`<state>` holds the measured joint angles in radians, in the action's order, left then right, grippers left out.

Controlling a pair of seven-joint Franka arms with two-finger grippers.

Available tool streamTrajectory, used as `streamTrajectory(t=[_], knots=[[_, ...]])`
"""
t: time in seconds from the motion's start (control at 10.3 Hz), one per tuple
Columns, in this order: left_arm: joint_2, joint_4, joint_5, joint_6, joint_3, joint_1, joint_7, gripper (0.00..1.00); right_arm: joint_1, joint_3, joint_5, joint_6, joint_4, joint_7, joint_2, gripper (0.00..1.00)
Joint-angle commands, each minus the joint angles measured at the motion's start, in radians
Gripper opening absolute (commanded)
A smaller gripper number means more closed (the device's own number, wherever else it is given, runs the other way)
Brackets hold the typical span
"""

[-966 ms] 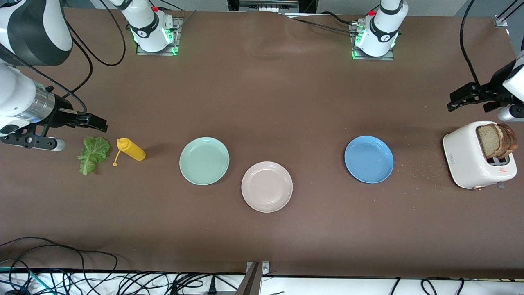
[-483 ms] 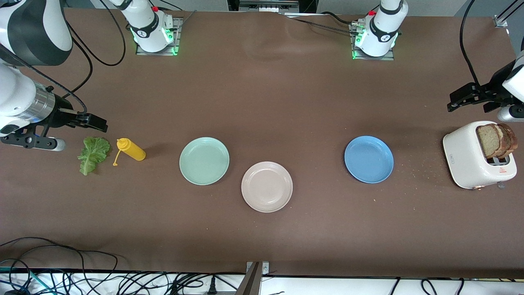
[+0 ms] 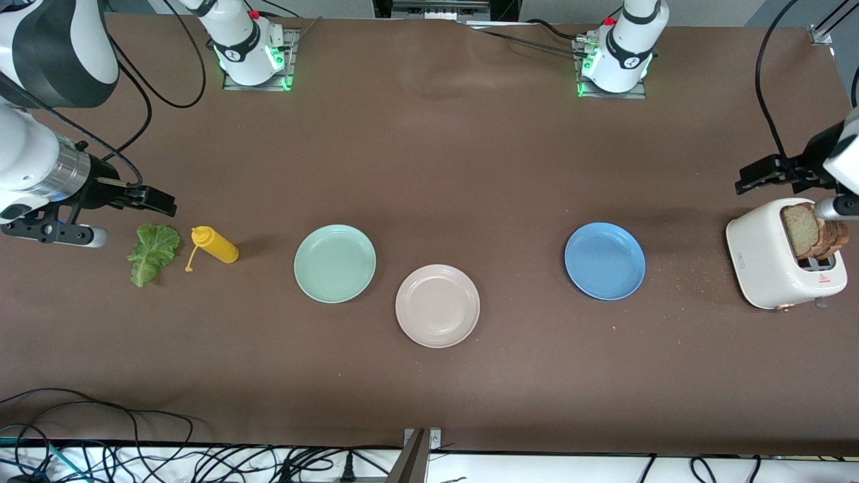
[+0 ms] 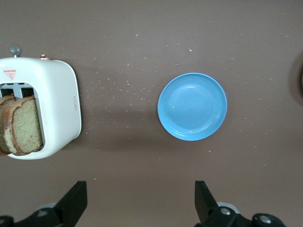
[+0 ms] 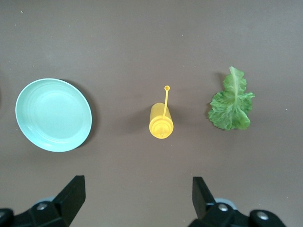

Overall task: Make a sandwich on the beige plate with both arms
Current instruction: 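Move the left gripper down over the bread slices in the toaster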

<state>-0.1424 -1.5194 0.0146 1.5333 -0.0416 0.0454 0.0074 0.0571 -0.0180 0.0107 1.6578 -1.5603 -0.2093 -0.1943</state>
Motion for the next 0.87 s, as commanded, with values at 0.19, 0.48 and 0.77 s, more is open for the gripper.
streamTrajectory(t=[0.19,0.48,0.77], knots=[[-0.08,0.039,-0.08,-0.012,0.002,0.091,0.019,1.0,-0.007,0.0,0.021,-0.001,-0.017,0.022,0.015,1.0],[-0.161,0.057,-0.162,-0.009,-0.001,0.112,0.025,1.0,-0.01,0.0,0.021,-0.001,-0.017,0.024,0.015,1.0],[-0.187,0.05,-0.157,0.068,0.002,0.191,0.104,1.0,-0.007,0.0,0.021,-0.003,-0.017,0.022,0.015,1.0]])
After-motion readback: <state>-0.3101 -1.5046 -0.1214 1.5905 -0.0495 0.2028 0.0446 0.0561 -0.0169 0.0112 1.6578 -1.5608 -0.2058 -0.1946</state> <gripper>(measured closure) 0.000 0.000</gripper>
